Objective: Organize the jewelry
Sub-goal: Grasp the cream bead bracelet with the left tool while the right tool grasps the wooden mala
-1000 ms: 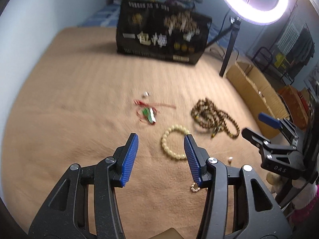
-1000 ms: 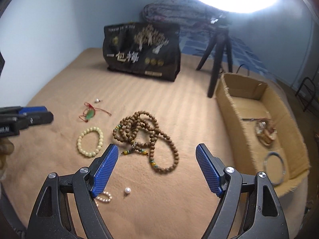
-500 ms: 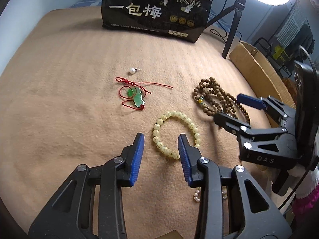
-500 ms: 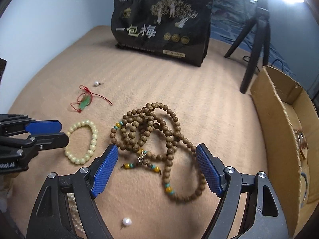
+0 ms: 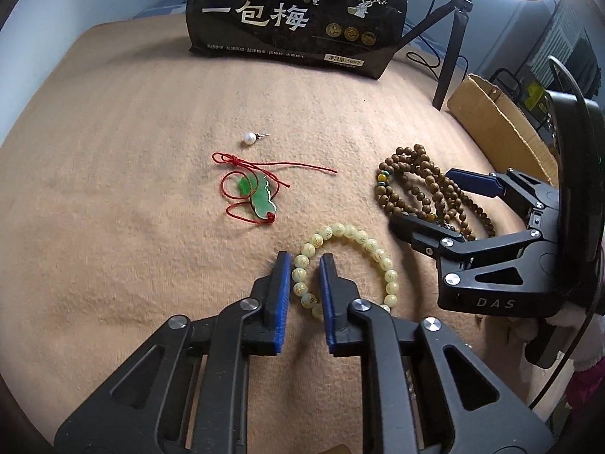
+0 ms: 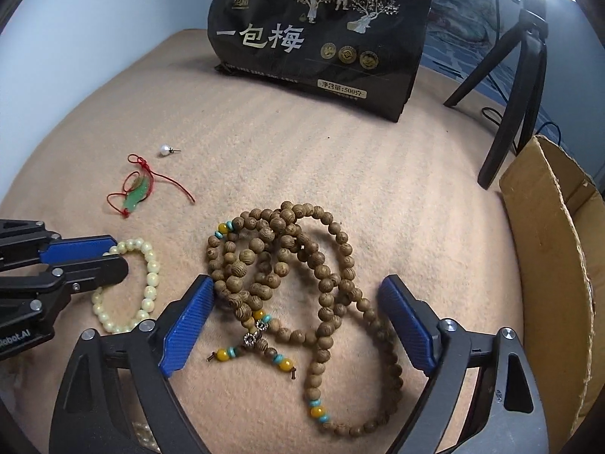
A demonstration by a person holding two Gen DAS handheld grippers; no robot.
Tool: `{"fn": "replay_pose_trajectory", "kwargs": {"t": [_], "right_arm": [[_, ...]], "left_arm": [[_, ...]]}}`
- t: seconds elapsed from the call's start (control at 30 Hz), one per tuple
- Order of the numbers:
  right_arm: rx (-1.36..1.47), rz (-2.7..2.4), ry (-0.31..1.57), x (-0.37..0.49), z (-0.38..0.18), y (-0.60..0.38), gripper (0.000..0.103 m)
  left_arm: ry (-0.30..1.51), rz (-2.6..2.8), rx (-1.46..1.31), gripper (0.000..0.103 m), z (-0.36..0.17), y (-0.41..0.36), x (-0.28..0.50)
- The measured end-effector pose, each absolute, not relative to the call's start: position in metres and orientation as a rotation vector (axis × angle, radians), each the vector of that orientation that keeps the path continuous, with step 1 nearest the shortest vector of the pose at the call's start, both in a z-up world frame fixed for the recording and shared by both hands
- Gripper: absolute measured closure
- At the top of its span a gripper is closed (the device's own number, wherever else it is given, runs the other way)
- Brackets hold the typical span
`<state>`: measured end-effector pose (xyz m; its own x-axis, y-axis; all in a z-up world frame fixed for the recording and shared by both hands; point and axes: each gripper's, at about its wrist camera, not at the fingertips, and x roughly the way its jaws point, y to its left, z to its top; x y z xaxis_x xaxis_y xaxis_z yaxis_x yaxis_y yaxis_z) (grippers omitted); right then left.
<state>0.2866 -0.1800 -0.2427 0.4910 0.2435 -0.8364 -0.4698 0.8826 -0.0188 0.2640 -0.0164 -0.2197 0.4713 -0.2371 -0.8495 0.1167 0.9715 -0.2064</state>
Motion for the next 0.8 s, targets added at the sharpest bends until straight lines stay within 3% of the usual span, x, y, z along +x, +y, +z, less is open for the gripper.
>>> {"fn": "replay_pose_trajectory", "kwargs": {"t": [0.1,0.2,0.37,0.53,0.8], "right_arm": [[-0.258,0.434,0.971,0.29,-0.243,-0.179,0.015],[-0.266,0.452,0.962,0.287,-0.24,-0.177,0.03],[-0.272,0.482,0.955,0.284,-0.236,-0.169,0.084],[-0.277,0.473,0.944,0.278,-0.231,-0.17,0.092],[-0.227,0.465,0.907,0.265,-0.207,-0.186,0.092]], "left_arm": [[1.051,-0.207,-0.124,0.096,-0.219,-0.018,0.263],[1.047,-0.205,-0.123,0.097,-0.218,-0.02,0.262],[1.038,-0.196,-0.133,0.098,-0.214,-0.021,0.257],[1.019,-0.194,-0.129,0.098,-0.206,-0.02,0.251],[0.969,-0.191,-0.12,0.098,-0.181,-0.017,0.24]]}}
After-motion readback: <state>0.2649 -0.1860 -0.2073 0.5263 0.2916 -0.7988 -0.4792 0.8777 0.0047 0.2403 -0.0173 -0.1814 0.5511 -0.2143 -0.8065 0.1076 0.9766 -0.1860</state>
